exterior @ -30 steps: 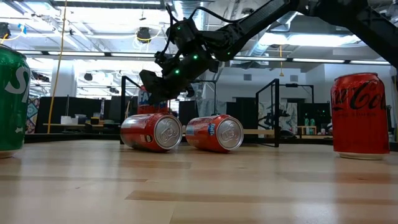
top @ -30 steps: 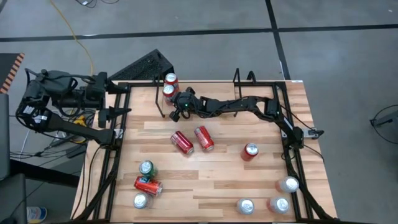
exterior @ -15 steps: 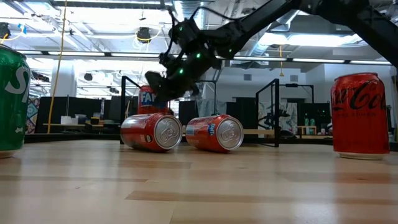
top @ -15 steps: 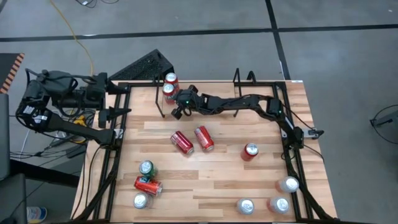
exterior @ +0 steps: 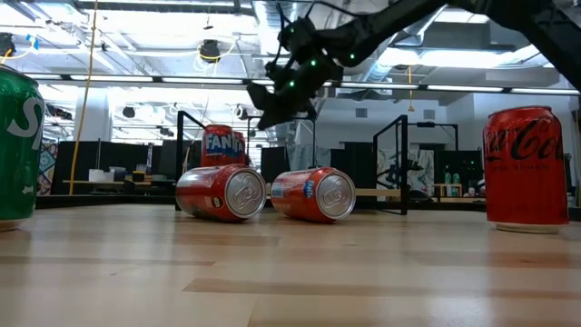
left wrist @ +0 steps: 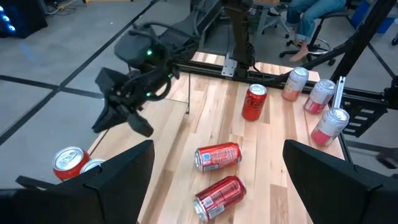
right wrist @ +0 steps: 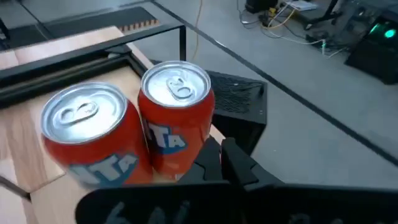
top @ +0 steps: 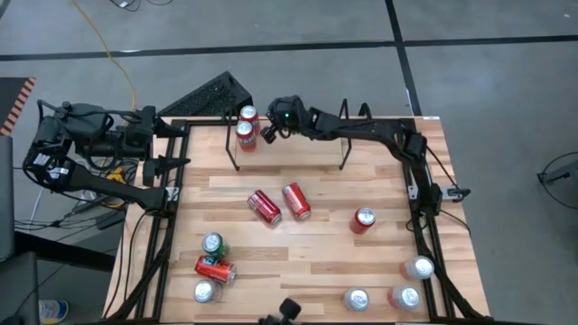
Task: Place canned beverage on shelf
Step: Put the red soda can on the shelf and align with the other red soda can
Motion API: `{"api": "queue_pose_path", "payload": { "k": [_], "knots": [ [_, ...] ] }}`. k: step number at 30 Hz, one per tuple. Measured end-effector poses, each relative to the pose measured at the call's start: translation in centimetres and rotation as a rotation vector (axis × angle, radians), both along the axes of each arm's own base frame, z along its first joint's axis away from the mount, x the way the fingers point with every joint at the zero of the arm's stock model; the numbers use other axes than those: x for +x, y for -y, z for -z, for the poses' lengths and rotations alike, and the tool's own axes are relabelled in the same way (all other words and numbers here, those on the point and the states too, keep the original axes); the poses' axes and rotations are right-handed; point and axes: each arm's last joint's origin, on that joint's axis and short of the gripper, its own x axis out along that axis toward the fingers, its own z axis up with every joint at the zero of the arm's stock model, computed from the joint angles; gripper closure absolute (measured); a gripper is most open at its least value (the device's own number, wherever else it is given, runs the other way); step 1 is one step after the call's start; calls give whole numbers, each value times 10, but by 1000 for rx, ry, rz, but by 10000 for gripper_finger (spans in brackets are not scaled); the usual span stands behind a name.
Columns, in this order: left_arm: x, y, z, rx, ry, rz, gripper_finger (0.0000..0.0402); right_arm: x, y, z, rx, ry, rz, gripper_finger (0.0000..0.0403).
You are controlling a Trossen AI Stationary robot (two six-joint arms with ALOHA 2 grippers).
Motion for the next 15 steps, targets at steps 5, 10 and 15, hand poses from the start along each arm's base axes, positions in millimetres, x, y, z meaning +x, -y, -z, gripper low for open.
{"api": "queue_pose_path", "payload": {
  "k": [5,10,15],
  "knots": [
    [-2,0,0,0,4,0,61,-2,9,9,49,0,-22,403],
    [-2,0,0,7,4,1,61,-3,13,4,29,29,-13,403],
    [-2,0,0,10,4,1,61,5,18,15,33,74,-10,403]
  ]
}}
